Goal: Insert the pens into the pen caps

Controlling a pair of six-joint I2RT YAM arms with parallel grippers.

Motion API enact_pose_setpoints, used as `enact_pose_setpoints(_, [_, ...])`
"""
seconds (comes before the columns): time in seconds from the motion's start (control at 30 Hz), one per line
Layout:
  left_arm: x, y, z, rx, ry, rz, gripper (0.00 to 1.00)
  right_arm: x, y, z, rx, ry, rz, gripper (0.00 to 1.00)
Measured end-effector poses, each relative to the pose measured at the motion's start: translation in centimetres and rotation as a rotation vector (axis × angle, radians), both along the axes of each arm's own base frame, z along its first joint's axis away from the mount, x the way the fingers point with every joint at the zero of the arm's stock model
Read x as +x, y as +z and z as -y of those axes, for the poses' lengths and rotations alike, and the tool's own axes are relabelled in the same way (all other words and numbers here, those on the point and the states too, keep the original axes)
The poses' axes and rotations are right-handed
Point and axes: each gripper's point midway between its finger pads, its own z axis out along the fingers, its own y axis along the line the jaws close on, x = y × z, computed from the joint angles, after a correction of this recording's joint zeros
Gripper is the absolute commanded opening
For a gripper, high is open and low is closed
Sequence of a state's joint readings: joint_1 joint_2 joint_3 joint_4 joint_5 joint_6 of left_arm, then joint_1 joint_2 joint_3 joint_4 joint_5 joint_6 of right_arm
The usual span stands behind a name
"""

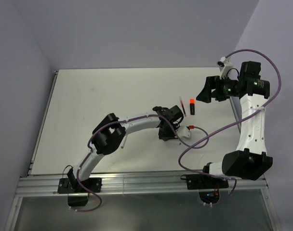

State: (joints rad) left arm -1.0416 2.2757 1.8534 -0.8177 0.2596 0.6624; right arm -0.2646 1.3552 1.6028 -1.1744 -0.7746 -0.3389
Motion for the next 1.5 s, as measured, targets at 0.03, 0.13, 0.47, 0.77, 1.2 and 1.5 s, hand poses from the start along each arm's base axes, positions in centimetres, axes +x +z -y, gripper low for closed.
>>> enact_pose_setpoints(0.03, [0.0, -0.1, 0.1, 0.001, -0.011, 0.009, 0.2, 0.0, 0.0, 0.0, 0.001, 0.0, -0.002, 1.0])
enact_pose_setpoints(0.13, [-0.2, -0.2, 0.0, 0.005, -0.037, 0.03, 0.05, -0.1, 0.1, -0.1, 0.006, 0.003, -0.006, 1.0])
enact_pose_setpoints(0.47, [-2.5, -0.1, -6.3, 0.055, -0.121, 0.146, 0.0, 1.5, 1.7, 0.1, 0.016, 0.007, 0.022, 1.0])
enact_pose_setpoints(0.77, [-1.0, 7.1, -10.9, -0.056, -0.142, 0.458, 0.0, 2.9, 0.7, -1.9, 0.055, 0.059, -0.035, 0.98])
enact_pose_setpoints(1.2, [2.8, 21.9, -13.6, -0.327, -0.133, 1.149, 0.0, -4.0, -4.2, -14.3, 0.268, 0.476, -0.3, 0.88])
enact_pose_setpoints(1.5, [3.9, 24.8, -13.3, -0.347, -0.142, 1.345, 0.0, -7.1, -4.3, -18.6, 0.35, 0.65, -0.378, 0.75])
